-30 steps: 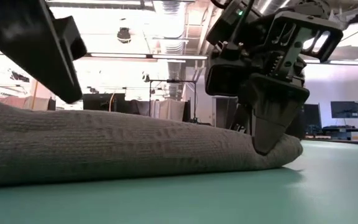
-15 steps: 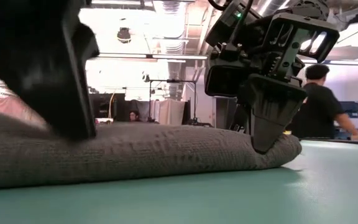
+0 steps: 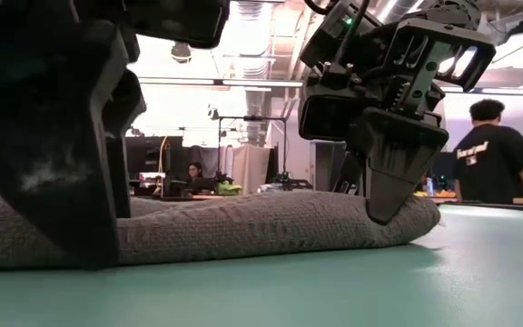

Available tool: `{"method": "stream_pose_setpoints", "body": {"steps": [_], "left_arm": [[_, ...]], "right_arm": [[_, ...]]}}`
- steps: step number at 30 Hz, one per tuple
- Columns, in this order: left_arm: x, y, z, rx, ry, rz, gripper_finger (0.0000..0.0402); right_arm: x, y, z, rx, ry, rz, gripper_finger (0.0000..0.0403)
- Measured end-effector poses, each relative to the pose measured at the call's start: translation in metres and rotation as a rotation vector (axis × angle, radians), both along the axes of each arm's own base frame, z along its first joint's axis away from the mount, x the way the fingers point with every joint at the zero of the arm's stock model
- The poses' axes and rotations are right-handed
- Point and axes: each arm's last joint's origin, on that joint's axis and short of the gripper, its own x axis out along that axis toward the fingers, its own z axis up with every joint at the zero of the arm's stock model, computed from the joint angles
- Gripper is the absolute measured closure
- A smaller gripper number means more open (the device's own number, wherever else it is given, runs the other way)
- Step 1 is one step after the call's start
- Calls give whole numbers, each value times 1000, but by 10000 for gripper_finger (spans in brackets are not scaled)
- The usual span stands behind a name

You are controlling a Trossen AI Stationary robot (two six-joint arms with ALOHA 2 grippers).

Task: Roll towel into tight, uniform cylinder
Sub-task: Roll the gray towel

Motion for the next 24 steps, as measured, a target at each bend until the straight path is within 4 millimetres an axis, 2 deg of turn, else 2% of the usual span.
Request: {"method": "stream_pose_setpoints", "body": {"steps": [5, 9, 13, 17, 24], "left_arm": [[1, 2, -11, 8, 39, 22, 209], [-1, 8, -18, -3, 114, 109, 218], [-2, 12, -19, -26, 159, 168, 273], [-1, 13, -19, -39, 172, 155, 373], [9, 8, -14, -167, 112, 87, 396]], "right_arm": [[0, 0, 0, 2, -2, 6, 367], [0, 0, 0, 6, 3, 12, 366], [-1, 0, 0, 5, 10, 12, 362], [-2, 0, -1, 4, 28, 10, 358], [-6, 0, -1, 23, 70, 34, 357]]}}
